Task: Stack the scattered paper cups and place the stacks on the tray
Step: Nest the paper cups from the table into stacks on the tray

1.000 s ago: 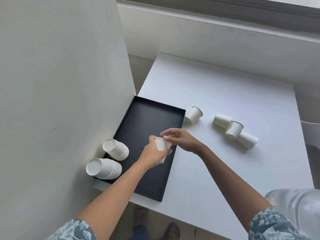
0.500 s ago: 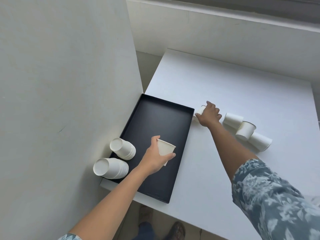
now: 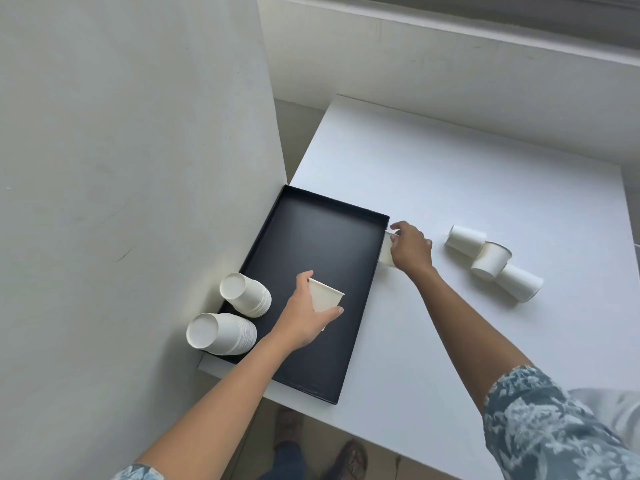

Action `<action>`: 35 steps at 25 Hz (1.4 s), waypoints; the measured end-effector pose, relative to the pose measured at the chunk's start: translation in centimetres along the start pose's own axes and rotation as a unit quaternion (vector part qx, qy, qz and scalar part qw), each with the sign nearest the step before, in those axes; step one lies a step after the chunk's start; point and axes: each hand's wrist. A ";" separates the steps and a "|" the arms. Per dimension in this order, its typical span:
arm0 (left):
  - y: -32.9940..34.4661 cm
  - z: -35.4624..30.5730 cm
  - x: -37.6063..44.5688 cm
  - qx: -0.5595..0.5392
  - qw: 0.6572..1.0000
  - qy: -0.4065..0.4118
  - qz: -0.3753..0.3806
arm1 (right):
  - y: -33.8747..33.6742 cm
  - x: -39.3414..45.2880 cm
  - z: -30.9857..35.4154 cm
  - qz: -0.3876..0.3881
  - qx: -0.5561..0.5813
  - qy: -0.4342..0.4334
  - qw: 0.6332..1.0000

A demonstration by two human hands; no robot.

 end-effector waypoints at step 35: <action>6.4 -2.1 -1.3 0.013 0.994 0.109 -0.018 | -7.3 -7.0 -19.9 -0.290 0.350 0.484 0.748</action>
Point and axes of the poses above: each hand's wrist, its own x-axis towards the middle knuckle, its own y-axis out of the palm, z = x × y, and after that the axes turned 13 degrees about -y, right-handed
